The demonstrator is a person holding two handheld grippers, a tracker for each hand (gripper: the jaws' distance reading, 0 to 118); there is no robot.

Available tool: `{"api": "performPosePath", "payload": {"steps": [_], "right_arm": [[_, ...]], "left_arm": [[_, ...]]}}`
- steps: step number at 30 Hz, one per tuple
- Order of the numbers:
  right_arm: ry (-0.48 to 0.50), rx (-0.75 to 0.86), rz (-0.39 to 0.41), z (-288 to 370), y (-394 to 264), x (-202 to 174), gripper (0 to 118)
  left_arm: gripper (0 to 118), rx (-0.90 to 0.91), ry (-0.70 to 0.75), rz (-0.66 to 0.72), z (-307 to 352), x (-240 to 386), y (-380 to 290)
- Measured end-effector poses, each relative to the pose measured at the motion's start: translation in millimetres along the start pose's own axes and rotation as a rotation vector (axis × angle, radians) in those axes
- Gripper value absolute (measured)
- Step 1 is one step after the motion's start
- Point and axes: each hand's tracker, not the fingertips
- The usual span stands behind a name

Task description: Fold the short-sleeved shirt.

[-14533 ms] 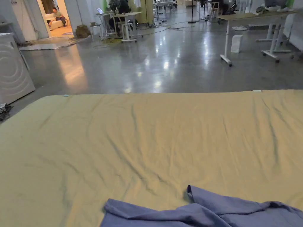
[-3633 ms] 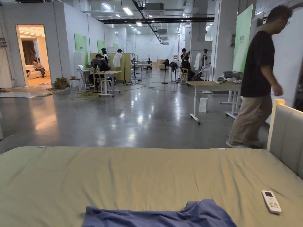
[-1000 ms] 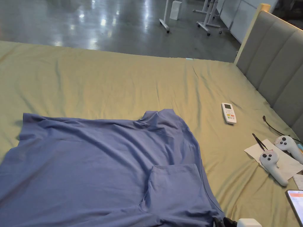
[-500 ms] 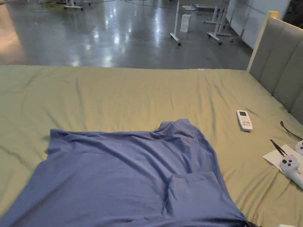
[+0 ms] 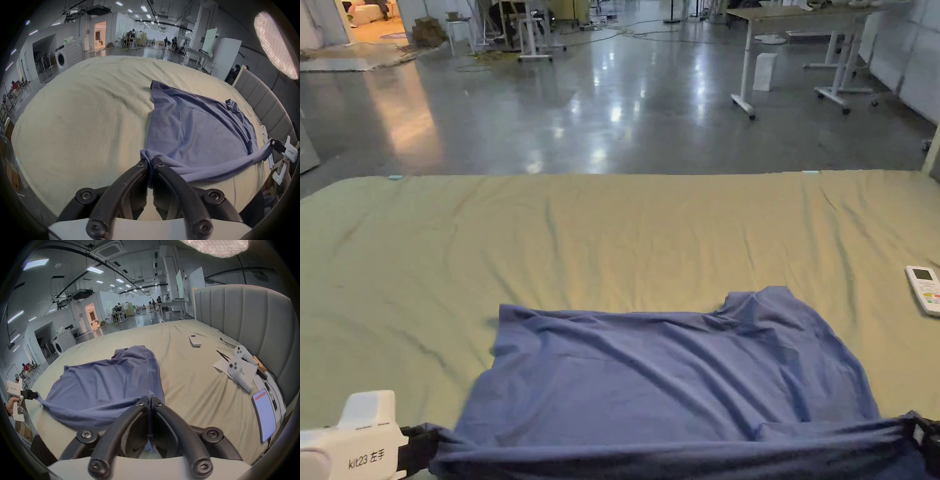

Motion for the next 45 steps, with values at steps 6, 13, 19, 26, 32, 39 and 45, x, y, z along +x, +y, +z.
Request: {"api": "performPosePath", "payload": {"steps": [6,13,19,26,32,39,45], "right_arm": [[-0.040,-0.064,0.053,-73,44,-14,4],[-0.069,-0.185,0.083,-129,29,-13,14],[-0.064,-0.107,0.002,-88,24,-1,63],[0.075,0.178,0.052,71,26,-43,63],[0.086,0.373,0.093,176,2,-89,63],[0.074,0.435,0.203,225,-27,-117,18],[0.082,0.359,0.151,222,-40,-113,0]], "left_arm": [[6,0.002,0.017,0.005,-57,8,53],[22,-0.045,0.018,-0.013,-116,14,49],[72,0.094,-0.042,0.012,-61,4,35],[72,0.439,-0.071,-0.101,105,37,2],[70,0.669,0.034,-0.269,213,91,-54],[14,0.736,-0.009,-0.280,267,121,-108],[0,0.711,-0.017,-0.323,272,130,-125]]}}
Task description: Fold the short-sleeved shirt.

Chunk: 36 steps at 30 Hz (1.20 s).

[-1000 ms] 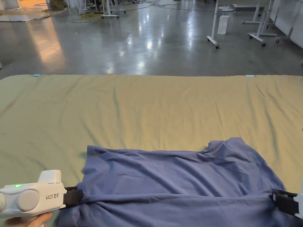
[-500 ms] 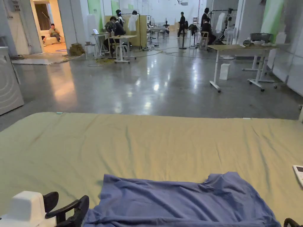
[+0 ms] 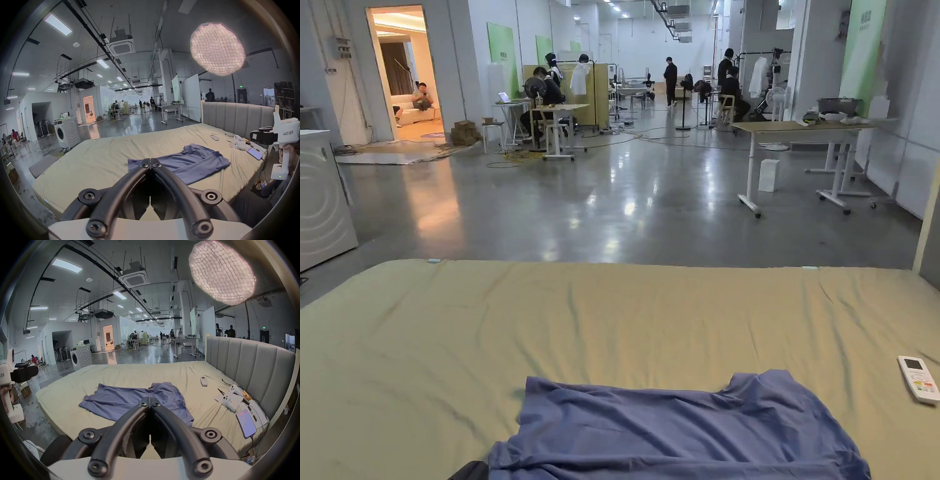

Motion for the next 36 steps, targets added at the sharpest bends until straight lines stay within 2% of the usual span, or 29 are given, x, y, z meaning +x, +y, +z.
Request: {"api": "performPosePath", "payload": {"steps": [4,7,9,10,13,14,15,16,18,19,22,25,28,32,33,34,35,36], "right_arm": [[-0.012,-0.013,0.000,-2,-2,2,0],[-0.002,-0.022,-0.033,-4,-3,3,0],[0.004,-0.046,-0.045,-8,-7,4,0],[0.002,-0.054,-0.044,-11,-10,4,0],[0.005,-0.101,-0.042,-19,-21,5,0],[0.000,-0.115,-0.042,-22,-24,6,0],[-0.003,-0.131,-0.045,-26,-28,6,0],[-0.002,-0.151,-0.049,-31,-31,7,0],[-0.006,-0.179,-0.059,-37,-37,9,0],[-0.007,-0.194,-0.067,-41,-40,10,0],[-0.032,-0.243,-0.100,-49,-51,13,0],[-0.035,-0.275,-0.120,-49,-61,14,0],[-0.056,-0.310,-0.117,-48,-69,16,0],[-0.077,-0.351,-0.148,-49,-80,22,0],[-0.079,-0.355,-0.159,-49,-82,23,0],[-0.077,-0.358,-0.168,-49,-84,23,0],[-0.076,-0.360,-0.175,-48,-85,24,0],[-0.075,-0.360,-0.178,-48,-86,23,0]], "left_arm": [[0,-0.028,-0.007,0.016,-12,-6,-3],[0,-0.070,-0.024,0.091,-31,-20,-9],[0,-0.035,0.030,0.125,-47,-35,-22],[0,-0.093,0.068,0.149,-60,-43,-25],[0,-0.184,0.051,0.254,-98,-70,-50],[8,-0.228,0.051,0.292,-115,-79,-60],[8,-0.265,0.062,0.302,-133,-86,-71],[13,-0.297,0.080,0.287,-146,-89,-84],[50,-0.361,0.084,0.251,-182,-96,-105],[61,-0.357,0.072,0.247,-197,-99,-115],[61,-0.446,0.005,0.319,-239,-103,-144],[61,-0.546,0.058,0.331,-278,-108,-166],[61,-0.592,0.052,0.301,-301,-108,-179],[54,-0.660,0.033,0.231,-315,-98,-189],[51,-0.653,0.042,0.230,-314,-95,-189],[40,-0.650,0.050,0.227,-312,-93,-187],[14,-0.650,0.056,0.228,-311,-91,-185],[9,-0.654,0.065,0.219,-312,-89,-183]]}}
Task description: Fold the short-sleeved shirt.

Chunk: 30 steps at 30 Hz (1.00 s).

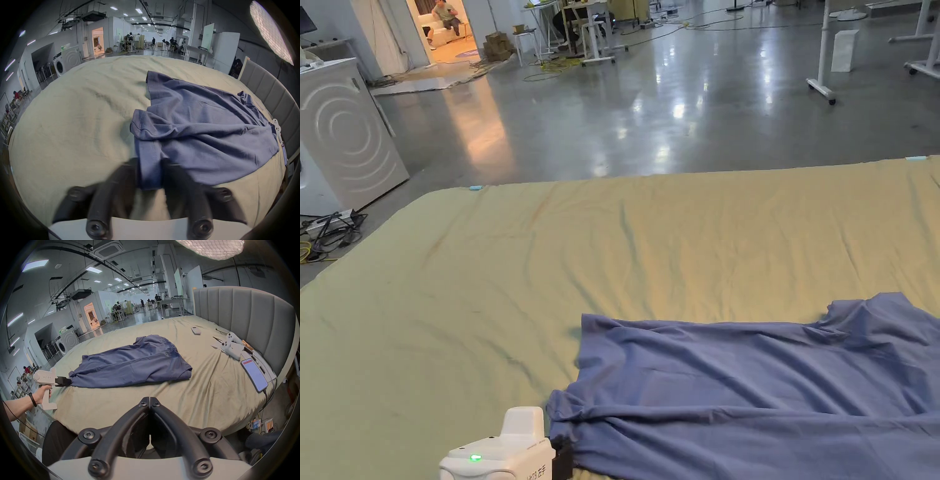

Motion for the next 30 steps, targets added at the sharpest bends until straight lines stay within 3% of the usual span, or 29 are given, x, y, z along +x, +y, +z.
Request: {"api": "performPosePath", "payload": {"steps": [6,7,8,9,10,11,12,13,16,22,23,25,26,27,29,30], "right_arm": [[-0.002,0.012,0.024,-8,7,9,0],[-0.012,0.025,0.033,-12,11,14,6],[-0.028,0.033,0.033,-21,18,21,24],[-0.061,0.029,0.025,-30,24,29,24],[-0.103,0.003,0.013,-40,28,36,35],[-0.143,-0.019,-0.010,-53,32,44,62],[-0.163,-0.018,-0.035,-66,34,52,80],[-0.148,-0.009,-0.043,-80,37,61,81],[-0.121,-0.036,-0.117,-132,49,84,77],[-0.188,-0.151,-0.113,-222,51,97,73],[-0.179,-0.160,-0.104,-227,49,94,66],[-0.220,-0.137,0.000,-224,48,81,56],[-0.192,-0.121,0.030,-221,49,75,33],[-0.162,-0.139,0.065,-223,49,70,20],[-0.190,-0.176,0.123,-225,53,62,8],[-0.163,-0.177,0.112,-226,55,60,8]], "left_arm": [[8,-0.066,0.030,-0.094,-14,15,2],[8,-0.082,0.028,-0.095,-15,15,5],[8,-0.099,0.023,-0.090,-17,11,11],[8,-0.123,0.014,-0.078,-18,10,14],[8,-0.138,0.007,-0.072,-18,8,17],[8,-0.156,-0.002,-0.064,-19,7,20],[8,-0.168,-0.008,-0.058,-14,10,24],[8,-0.179,-0.012,-0.053,-14,10,26],[8,-0.199,-0.015,-0.055,-12,13,29],[8,-0.197,-0.020,-0.052,-7,15,28],[8,-0.194,-0.023,-0.049,-6,15,28],[8,-0.185,-0.027,-0.043,-8,12,26],[8,-0.179,-0.028,-0.044,-7,12,25],[8,-0.173,-0.028,-0.045,-6,13,24],[8,-0.161,-0.024,-0.046,-6,12,23],[8,-0.156,-0.020,-0.042,-3,13,25]]}}
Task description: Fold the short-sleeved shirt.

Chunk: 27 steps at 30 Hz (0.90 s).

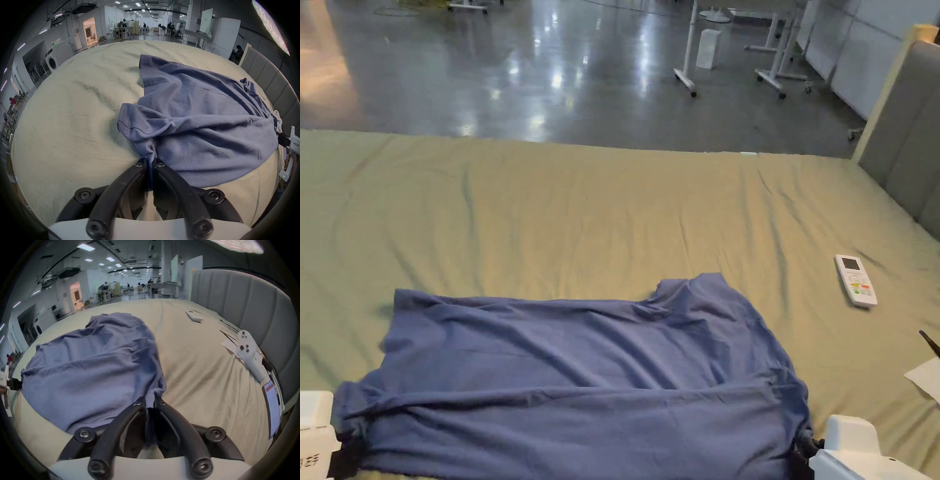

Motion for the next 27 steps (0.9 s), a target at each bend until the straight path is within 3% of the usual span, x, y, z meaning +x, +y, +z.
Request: {"api": "performPosePath", "payload": {"steps": [6,8,11,21,27], "right_arm": [[-0.005,0.065,-0.089,34,6,22,7],[-0.072,0.089,-0.106,53,10,26,7],[-0.030,0.094,-0.151,76,5,33,7],[-0.030,0.060,-0.173,173,-72,34,7],[-0.049,0.009,-0.211,187,-105,32,7]], "left_arm": [[6,0.127,0.002,0.041,45,-5,-5],[6,0.127,-0.027,0.064,58,-13,-10],[6,0.151,-0.047,0.104,77,-21,-25],[6,0.114,-0.105,0.200,138,-45,-140],[6,0.090,-0.111,0.189,140,-47,-170]]}}
